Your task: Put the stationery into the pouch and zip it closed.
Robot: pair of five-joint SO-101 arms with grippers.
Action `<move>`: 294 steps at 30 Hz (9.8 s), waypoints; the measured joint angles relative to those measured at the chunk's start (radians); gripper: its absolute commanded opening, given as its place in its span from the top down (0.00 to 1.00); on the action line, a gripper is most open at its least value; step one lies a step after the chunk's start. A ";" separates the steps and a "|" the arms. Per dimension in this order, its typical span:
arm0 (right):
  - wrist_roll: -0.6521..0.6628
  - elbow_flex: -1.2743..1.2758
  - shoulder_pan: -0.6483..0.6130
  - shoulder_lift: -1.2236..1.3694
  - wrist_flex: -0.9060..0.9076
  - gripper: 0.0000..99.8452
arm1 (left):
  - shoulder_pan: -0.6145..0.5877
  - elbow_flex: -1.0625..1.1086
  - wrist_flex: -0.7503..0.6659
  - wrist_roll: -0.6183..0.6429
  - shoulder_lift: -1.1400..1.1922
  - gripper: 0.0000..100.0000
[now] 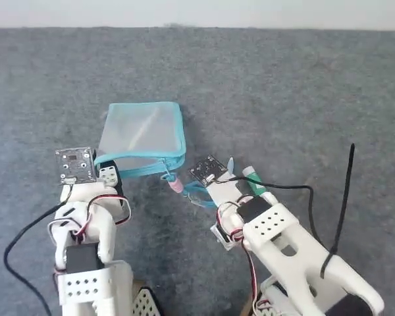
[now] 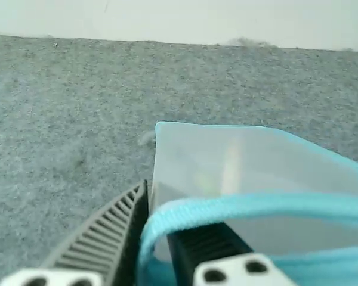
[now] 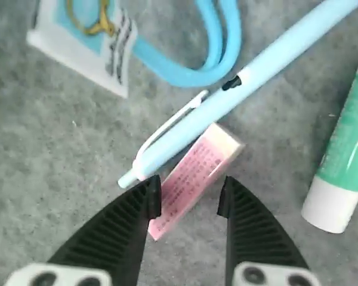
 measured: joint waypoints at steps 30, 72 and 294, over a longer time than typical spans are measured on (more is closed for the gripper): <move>0.215 -0.385 0.465 0.064 0.066 0.99 | 0.000 0.000 0.000 0.000 0.000 0.99; 0.224 -0.637 0.654 0.713 0.052 0.81 | 0.000 0.000 0.000 0.000 0.000 0.99; 0.184 -0.891 -0.035 0.247 0.694 0.99 | 0.282 0.103 -0.040 -0.025 0.000 0.99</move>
